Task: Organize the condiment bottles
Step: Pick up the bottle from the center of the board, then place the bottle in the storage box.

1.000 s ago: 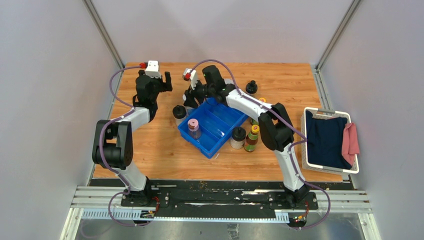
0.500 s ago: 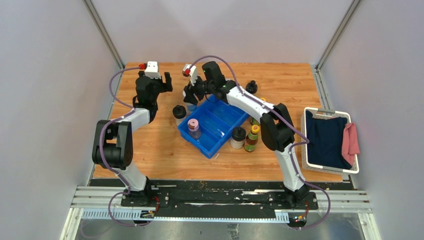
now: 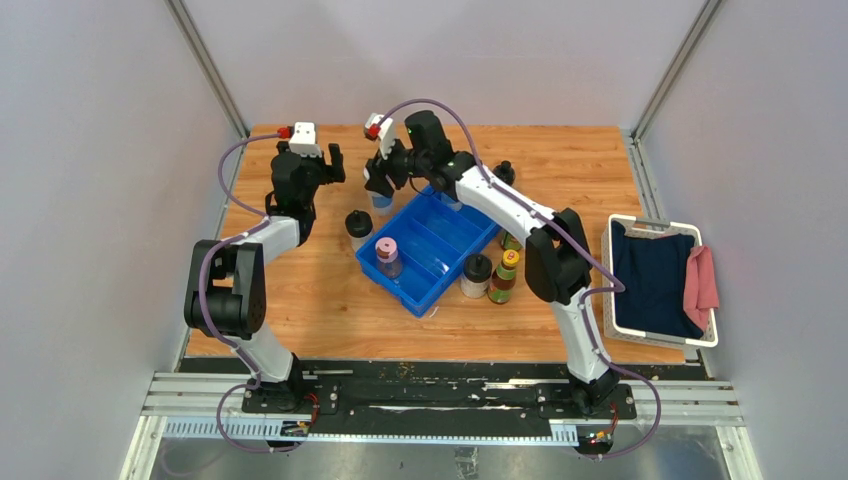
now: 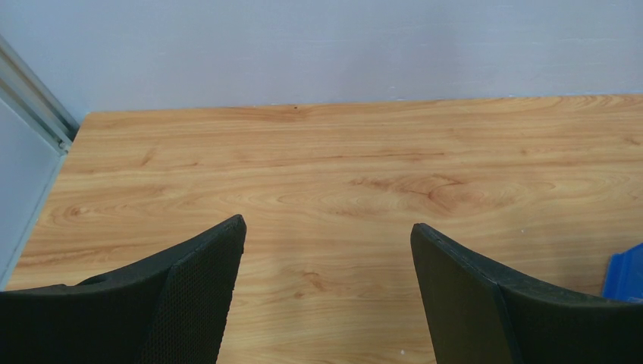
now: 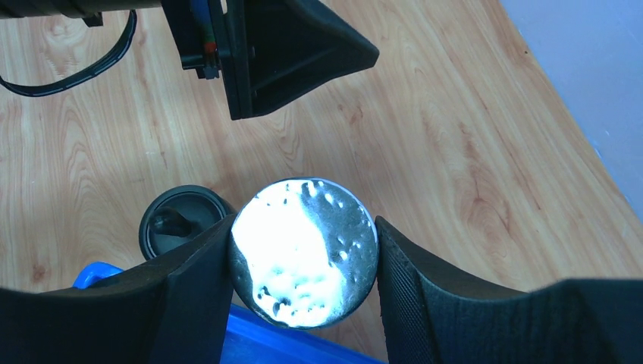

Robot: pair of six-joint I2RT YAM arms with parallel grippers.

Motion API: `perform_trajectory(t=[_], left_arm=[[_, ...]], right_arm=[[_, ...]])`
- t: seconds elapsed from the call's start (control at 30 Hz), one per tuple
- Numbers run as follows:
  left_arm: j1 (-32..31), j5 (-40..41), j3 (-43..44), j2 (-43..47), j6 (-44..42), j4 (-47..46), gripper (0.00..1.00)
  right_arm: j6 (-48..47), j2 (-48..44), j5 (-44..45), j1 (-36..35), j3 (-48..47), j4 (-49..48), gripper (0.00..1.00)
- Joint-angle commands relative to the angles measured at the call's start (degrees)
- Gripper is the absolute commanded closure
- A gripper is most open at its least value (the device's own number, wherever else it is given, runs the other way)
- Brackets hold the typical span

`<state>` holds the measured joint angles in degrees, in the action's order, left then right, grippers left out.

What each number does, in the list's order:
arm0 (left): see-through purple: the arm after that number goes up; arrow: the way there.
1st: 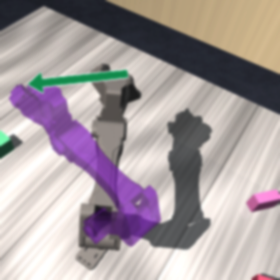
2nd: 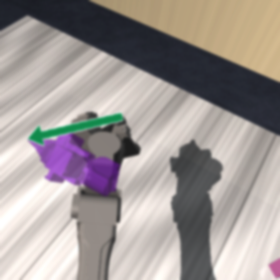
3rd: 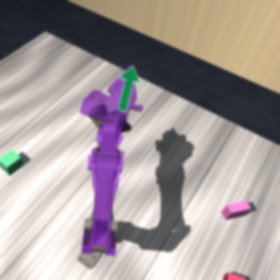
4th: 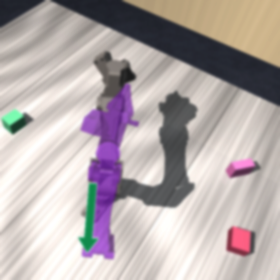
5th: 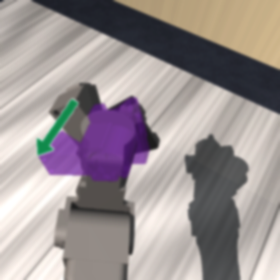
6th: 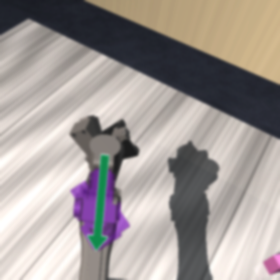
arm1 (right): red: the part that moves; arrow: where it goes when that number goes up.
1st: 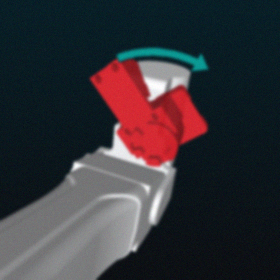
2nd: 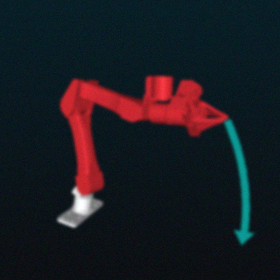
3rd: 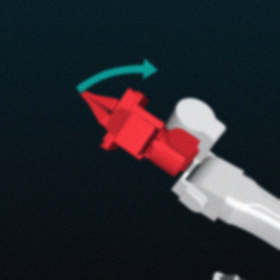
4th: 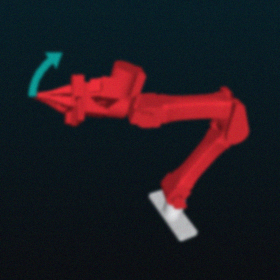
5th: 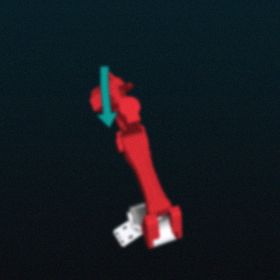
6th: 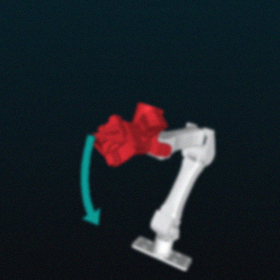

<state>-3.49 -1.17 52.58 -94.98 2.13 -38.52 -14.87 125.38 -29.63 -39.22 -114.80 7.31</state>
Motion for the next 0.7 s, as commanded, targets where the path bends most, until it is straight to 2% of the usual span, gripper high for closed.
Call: perform_trajectory(t=[0.0, 0.67], left_arm=[[0.4, -0.8, -0.6, 1.6, 0.3, -1.5, 0.13], [0.2, -2.0, -0.6, 2.8, 1.1, -1.5, 0.13]], right_arm=[[-1.0, -5.2, 0.8, 0.0, -3.7, -0.9, 1.0], [-2.2, -15.2, 10.6, 0.1, -0.9, 3.5, 1.0]])
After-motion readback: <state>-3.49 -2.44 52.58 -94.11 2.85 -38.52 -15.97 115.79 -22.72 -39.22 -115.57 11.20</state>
